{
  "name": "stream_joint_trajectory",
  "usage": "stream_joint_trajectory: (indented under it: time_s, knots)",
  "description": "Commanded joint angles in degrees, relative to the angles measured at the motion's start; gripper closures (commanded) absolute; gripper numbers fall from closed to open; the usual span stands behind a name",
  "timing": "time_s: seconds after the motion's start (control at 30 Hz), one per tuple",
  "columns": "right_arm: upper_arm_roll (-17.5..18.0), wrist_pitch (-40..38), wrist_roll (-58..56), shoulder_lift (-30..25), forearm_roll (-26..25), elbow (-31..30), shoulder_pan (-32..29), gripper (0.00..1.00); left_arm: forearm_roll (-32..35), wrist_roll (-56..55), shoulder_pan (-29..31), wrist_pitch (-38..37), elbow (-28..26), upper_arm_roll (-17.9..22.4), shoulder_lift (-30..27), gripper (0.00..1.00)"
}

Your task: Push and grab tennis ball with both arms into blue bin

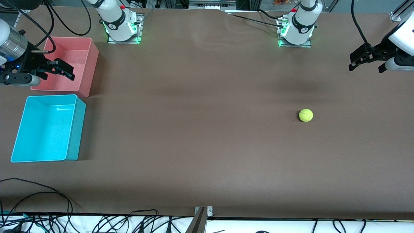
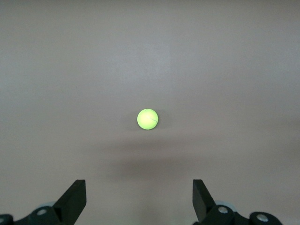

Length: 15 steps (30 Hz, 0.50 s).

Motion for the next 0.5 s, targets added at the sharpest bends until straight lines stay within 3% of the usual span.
stream_joint_trajectory:
  time_s: [0.0, 0.47]
  knots:
    - [0.19, -0.82, -0.24, -0.24, 0.24, 0.86, 0.04, 0.0, -0.98, 0.04, 0.03, -1.37, 2.33, 0.01, 1.1, 0.0]
    - [0.28, -1.61, 0.28, -0.33, 0.33, 0.86, 0.13, 0.0, -0.98, 0.04, 0.03, -1.37, 2.33, 0.01, 1.19, 0.0]
